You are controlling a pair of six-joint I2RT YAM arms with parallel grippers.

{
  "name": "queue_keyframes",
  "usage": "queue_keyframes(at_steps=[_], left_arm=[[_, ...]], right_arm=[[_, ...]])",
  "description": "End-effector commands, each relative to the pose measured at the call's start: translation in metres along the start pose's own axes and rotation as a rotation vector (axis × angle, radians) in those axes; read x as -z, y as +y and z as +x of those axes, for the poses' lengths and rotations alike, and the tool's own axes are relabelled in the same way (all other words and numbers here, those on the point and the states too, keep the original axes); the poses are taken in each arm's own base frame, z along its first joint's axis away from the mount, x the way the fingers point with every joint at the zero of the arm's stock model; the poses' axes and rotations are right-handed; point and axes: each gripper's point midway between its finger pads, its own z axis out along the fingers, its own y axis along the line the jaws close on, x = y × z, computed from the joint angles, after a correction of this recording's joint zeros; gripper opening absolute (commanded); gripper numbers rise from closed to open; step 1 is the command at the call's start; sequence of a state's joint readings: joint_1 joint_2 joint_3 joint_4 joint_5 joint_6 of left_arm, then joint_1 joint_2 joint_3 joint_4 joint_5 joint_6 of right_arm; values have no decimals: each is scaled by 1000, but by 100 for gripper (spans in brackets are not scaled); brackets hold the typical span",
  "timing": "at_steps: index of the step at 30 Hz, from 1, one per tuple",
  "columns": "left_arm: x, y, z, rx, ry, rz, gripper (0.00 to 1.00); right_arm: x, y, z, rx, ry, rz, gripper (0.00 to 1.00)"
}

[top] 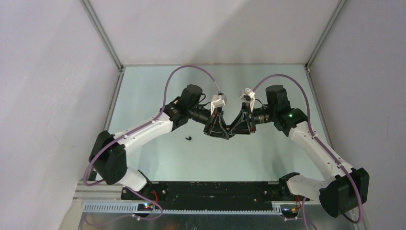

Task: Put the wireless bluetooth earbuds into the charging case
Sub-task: Open the charging case.

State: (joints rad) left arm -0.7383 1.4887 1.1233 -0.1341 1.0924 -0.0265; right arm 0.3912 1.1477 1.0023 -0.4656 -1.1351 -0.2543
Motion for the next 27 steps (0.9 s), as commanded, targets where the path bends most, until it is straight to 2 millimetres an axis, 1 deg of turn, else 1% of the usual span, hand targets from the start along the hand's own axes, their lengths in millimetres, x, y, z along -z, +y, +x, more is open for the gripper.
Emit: queue_keyframes(at_steps=[1, 3, 10, 15, 18, 27], left_arm=[[-4, -14, -7, -22, 1, 63, 40], [-4, -13, -6, -20, 4, 59, 42], [-5, -12, -6, -19, 8, 57, 42], [-4, -11, -7, -21, 8, 47, 41], [-4, -11, -8, -23, 6, 43, 41], [-3, -11, -7, -29, 8, 32, 35]], right_arm=[[3, -1, -15, 109, -33, 36, 3], [4, 0, -15, 125, -30, 43, 3], [7, 1, -17, 160, -30, 70, 2], [3, 2, -14, 176, -18, 74, 2], [1, -1, -11, 185, -5, 88, 2], [1, -6, -10, 195, 4, 121, 1]])
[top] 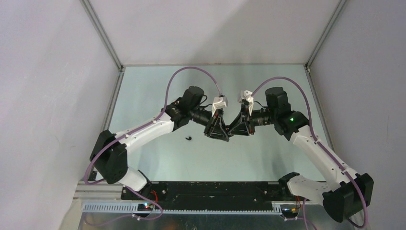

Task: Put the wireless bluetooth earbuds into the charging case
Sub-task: Open the charging case.

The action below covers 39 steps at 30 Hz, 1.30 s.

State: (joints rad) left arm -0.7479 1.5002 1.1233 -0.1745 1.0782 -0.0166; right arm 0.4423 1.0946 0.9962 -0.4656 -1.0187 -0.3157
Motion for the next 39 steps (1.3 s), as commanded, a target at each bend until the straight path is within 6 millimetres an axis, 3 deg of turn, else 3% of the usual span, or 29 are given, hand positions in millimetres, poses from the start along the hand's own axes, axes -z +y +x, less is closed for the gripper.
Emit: queue_keyframes(at_steps=[1, 5, 7, 10, 11, 13, 19, 27, 33, 36, 39], left_arm=[[1, -13, -17, -63, -19, 36, 35], [1, -13, -17, -60, -18, 35, 30], [1, -13, -16, -80, -16, 34, 23], [3, -14, -14, -111, -6, 34, 12], [4, -15, -14, -122, -4, 33, 5], [7, -19, -13, -150, 6, 36, 0], [14, -37, -5, -222, 33, 97, 0], [16, -44, 0, -238, 39, 137, 0], [18, -46, -1, -245, 38, 137, 0], [25, -44, -5, -251, 28, 114, 0], [44, -39, -15, -264, -7, 61, 0]], right_arm=[[2, -8, -8, 77, -15, 52, 2], [1, -9, -6, 70, -10, 49, 2], [1, -9, -6, 72, -10, 49, 3], [1, -9, -6, 70, -11, 49, 11], [0, -9, -6, 68, -10, 48, 15], [1, -10, -6, 62, -12, 47, 24], [11, -12, -10, 26, -44, 36, 50], [20, -16, -12, 18, -62, 52, 58], [21, -15, -14, 6, -71, 46, 75], [24, -27, -18, -14, -84, 92, 81], [26, -57, -23, -79, -81, 199, 83]])
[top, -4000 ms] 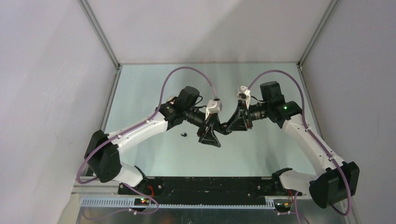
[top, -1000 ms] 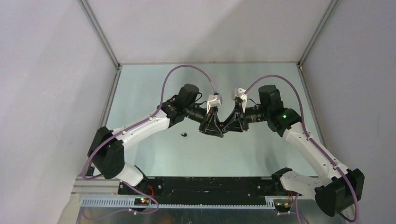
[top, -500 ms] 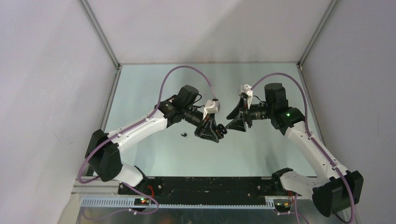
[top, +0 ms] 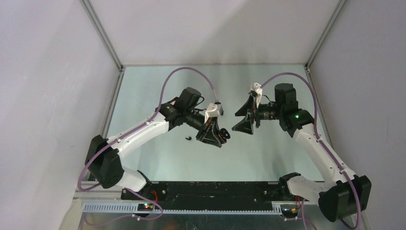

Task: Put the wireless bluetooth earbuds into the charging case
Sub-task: Open the charging case, then pick up the earbud from the center of the board.

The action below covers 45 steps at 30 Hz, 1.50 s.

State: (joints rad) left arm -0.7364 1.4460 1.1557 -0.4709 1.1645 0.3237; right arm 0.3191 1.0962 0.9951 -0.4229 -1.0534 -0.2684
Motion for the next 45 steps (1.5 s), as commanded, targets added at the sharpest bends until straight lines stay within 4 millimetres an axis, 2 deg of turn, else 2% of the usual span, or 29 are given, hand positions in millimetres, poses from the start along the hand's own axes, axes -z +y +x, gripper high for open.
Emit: queue_keyframes(at_steps=[1, 2, 3, 4, 5, 6, 9, 13, 15, 19, 20, 21, 25, 30, 34, 39, 45], left_arm=[[33, -8, -34, -124, -79, -56, 0], [45, -4, -36, -134, -93, -97, 0], [51, -2, -38, -143, -103, -116, 0], [63, 1, -39, -150, -121, -151, 0], [74, 7, -41, -153, -138, -188, 0], [80, 5, -40, -162, -149, -202, 0], [108, 11, -39, -173, -184, -288, 0], [133, 16, -26, -168, -206, -386, 0], [144, 16, -21, -170, -221, -432, 0], [156, 21, -9, -153, -251, -498, 0], [158, 22, -10, -170, -257, -510, 0], [158, 23, -5, -160, -260, -522, 0], [157, 22, -1, -167, -263, -527, 0], [154, 22, 1, -146, -264, -491, 0], [152, 22, 2, -143, -264, -477, 0], [152, 21, 2, -145, -265, -471, 0], [152, 22, 3, -144, -263, -472, 0]], right_arm=[[2, -38, -25, -38, -28, 145, 82], [-1, -57, -20, -93, -4, 207, 83], [0, -65, -31, -99, -5, 238, 82], [-4, -85, -23, -156, 27, 288, 82], [-5, -92, -31, -171, 37, 306, 82], [-10, -112, -19, -219, 80, 349, 82], [-28, -155, 2, -324, 223, 434, 78], [-56, -190, 44, -437, 413, 490, 76], [-70, -201, 66, -472, 466, 517, 74], [-101, -205, 98, -440, 567, 518, 67], [-108, -200, 97, -415, 586, 502, 64], [-111, -204, 106, -386, 622, 503, 62], [-121, -204, 97, -180, 679, 469, 60], [-120, -207, 87, 142, 743, 408, 60], [-113, -218, 96, 306, 847, 389, 62], [-100, -234, 110, 437, 997, 355, 69], [-102, -231, 111, 556, 1045, 273, 70]])
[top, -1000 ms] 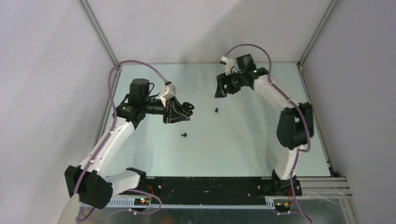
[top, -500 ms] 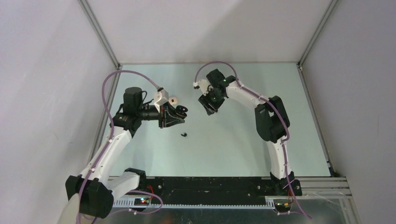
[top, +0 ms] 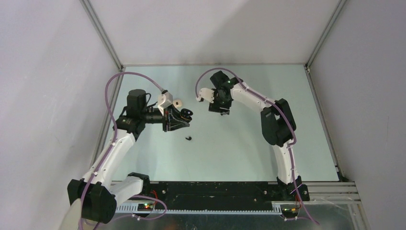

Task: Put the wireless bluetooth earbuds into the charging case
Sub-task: Pick up the earbud from the center of the board.

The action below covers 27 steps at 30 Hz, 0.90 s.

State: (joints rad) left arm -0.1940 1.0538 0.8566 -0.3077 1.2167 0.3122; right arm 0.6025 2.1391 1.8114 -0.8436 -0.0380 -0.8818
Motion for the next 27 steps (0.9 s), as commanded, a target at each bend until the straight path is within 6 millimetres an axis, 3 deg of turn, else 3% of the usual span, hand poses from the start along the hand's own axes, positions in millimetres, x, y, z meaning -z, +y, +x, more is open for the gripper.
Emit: queue_keyframes(at_steps=[1, 9, 19, 27], left_arm=[[1, -2, -9, -34, -23, 21, 0], [1, -1, -8, -32, -18, 21, 0], [1, -2, -7, -30, -16, 32, 0], [0, -2, -6, -26, -16, 38, 0]], right_arm=[[4, -2, -3, 187, 34, -6, 69], [-13, 15, -5, 469, 35, 2, 64], [-38, 9, -7, 548, 69, 71, 57], [-47, 13, -3, 572, 87, 47, 44]])
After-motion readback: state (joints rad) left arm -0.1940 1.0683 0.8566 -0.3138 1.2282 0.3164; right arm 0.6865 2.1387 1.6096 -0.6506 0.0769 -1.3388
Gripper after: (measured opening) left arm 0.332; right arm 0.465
